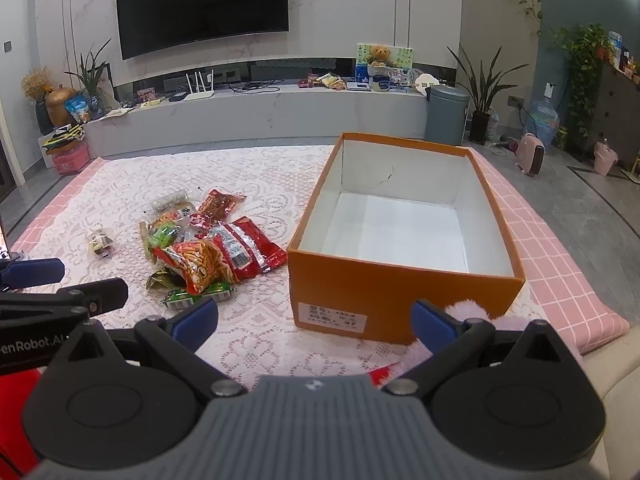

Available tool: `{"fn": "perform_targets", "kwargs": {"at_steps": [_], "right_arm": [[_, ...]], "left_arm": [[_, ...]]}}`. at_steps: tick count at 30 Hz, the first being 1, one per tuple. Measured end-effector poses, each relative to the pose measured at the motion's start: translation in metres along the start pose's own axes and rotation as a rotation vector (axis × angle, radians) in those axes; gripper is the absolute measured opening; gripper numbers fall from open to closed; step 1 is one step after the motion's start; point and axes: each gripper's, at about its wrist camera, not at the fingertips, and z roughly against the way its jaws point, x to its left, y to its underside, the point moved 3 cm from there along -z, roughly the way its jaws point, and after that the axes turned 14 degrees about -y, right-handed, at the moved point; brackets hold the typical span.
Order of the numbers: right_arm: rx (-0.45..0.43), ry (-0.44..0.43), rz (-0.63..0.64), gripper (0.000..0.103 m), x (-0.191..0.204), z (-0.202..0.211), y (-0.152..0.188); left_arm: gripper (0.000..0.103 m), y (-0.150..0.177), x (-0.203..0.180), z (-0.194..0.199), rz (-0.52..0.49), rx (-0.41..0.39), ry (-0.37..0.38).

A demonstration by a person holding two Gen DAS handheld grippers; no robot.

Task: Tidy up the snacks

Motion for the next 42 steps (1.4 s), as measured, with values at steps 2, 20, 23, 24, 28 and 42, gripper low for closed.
{"fn": "perform_targets", "kwargs": {"at_steps": [2, 20, 23, 24, 28, 42], "right_arm": [[0.001, 0.002, 0.001, 0.1, -0.0006, -0.0003, -0.0001], [0.006, 0.007, 0.002, 0.1, -0.0014, -0.0017, 0.0003], [0.008, 0.008, 0.003, 0.1, -0.0009, -0.0025, 0.0012], [0.008, 0.009, 0.004, 0.1, -0.0006, -0.0026, 0.0015], [0.007, 0.011, 0.002, 0.1, -0.0006, -0.0026, 0.0011], [0.016, 0.012, -0.008, 0.1, -0.0008, -0.0042, 0.0016]], "left_arm": [[0.086, 0.0, 0.0001, -0.0001, 0.001, -0.001, 0.0], [0.086, 0.0008, 0.002, -0.0024, 0.001, 0.008, -0.007], [0.086, 0.0009, 0.002, -0.0023, 0.0, 0.007, -0.008], [0.086, 0.001, 0.0023, -0.0024, 0.0, 0.007, -0.007], [0.086, 0.0009, 0.0022, -0.0024, 0.0, 0.008, -0.007], [0.086, 0.0023, 0.0014, -0.0027, 0.004, 0.011, -0.006]]}}
